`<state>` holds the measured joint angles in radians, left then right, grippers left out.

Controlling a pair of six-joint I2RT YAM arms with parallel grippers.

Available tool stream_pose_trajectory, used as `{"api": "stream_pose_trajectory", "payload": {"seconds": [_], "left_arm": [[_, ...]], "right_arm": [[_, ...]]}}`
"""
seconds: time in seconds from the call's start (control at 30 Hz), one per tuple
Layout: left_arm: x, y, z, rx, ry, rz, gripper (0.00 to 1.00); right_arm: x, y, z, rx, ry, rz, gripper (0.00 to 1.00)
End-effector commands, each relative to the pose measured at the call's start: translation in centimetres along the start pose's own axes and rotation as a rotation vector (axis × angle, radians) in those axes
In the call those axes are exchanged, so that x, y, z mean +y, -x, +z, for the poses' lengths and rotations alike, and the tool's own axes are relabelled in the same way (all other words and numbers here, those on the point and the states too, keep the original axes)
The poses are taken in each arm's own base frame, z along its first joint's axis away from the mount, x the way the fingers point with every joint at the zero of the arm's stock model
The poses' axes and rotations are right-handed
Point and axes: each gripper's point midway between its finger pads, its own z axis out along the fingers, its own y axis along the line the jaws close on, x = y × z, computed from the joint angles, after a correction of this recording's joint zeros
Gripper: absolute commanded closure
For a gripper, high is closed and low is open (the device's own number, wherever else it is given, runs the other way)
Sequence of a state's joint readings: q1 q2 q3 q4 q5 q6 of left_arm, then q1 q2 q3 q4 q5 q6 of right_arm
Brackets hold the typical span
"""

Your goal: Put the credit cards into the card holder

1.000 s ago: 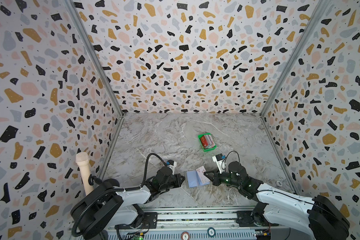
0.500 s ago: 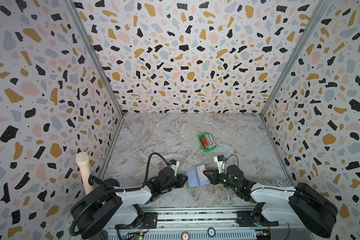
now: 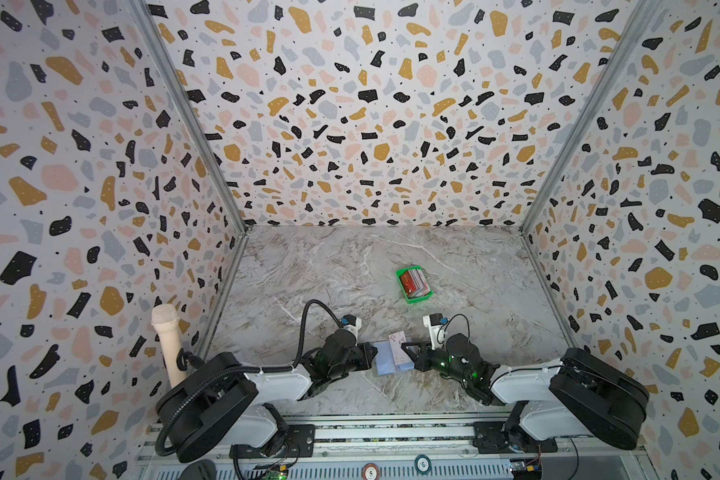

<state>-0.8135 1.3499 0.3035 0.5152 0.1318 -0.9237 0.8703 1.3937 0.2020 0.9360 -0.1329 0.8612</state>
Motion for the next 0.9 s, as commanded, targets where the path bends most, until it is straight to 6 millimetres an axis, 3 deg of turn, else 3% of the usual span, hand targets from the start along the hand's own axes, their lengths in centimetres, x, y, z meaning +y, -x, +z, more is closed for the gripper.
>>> {"api": "stream_pose_trajectory", "payload": {"seconds": [0.0,0.23,0.87], "left_arm": [[0.5,-0.2,-0.4,-0.003,0.017,0.022,1.0],[1.6,-0.5,-1.6,-0.012,0.064,0.029,1.0],[2.0,-2.6,-0.2,0.08,0.032,0.01,1.0]], "right_arm": [[0.3,0.8,-0.2,-0.057,0.021,0.023,1.0],[-0.4,0.6,0.0,-0.06,-0.008,0.039,1.0],[-0.7,0.2,1.3,-0.03,-0.014,0.047,1.0]]}}
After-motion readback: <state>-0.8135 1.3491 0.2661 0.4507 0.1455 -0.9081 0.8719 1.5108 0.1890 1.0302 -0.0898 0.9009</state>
